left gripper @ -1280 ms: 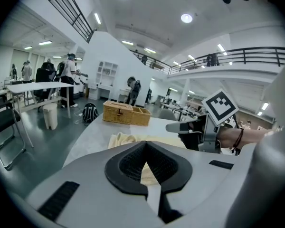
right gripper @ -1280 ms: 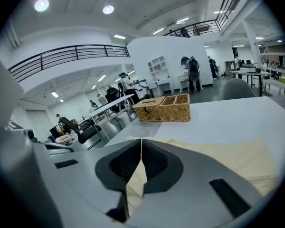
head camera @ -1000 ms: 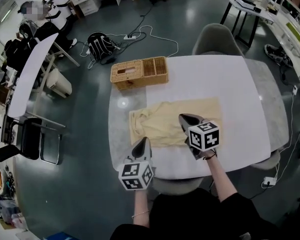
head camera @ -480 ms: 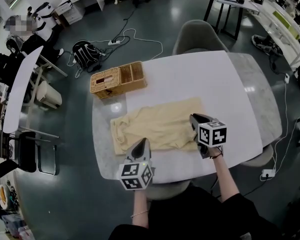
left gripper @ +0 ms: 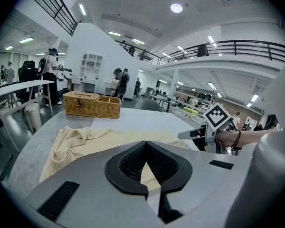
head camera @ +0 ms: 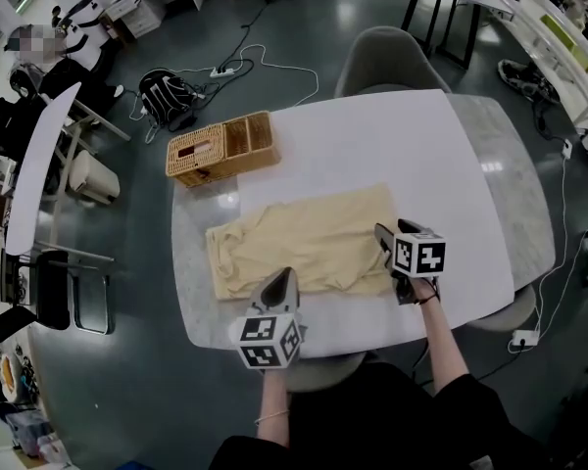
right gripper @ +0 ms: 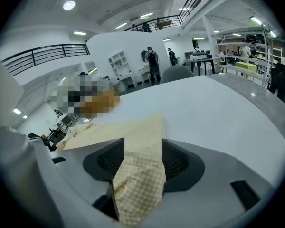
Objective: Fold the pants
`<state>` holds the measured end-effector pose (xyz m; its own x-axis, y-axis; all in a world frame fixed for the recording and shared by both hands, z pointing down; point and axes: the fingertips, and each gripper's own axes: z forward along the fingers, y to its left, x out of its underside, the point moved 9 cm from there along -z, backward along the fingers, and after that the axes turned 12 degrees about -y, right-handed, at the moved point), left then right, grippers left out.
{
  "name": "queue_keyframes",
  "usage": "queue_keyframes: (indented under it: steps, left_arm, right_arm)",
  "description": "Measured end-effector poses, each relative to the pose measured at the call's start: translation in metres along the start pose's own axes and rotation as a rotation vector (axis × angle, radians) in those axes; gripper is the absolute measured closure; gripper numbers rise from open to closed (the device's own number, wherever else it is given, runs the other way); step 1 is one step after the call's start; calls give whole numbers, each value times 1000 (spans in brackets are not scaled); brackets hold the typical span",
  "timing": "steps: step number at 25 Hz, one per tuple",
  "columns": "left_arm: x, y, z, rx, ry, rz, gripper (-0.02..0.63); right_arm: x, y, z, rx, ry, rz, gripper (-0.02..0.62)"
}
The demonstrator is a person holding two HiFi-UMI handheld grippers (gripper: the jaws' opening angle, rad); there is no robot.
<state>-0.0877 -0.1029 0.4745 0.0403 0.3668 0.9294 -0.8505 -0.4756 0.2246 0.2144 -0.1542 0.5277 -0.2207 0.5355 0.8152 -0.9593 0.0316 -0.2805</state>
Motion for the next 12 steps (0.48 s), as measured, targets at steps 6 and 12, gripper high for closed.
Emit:
queue_keyframes:
  steps: [6, 12]
  left_arm:
    - [7, -2, 3, -17, 22, -4, 598]
    - [10, -3, 6, -31, 33, -9, 598]
  right_arm:
    - [10, -12, 16, 7, 50, 42, 380]
    - [17, -18, 27, 38, 99, 80, 382]
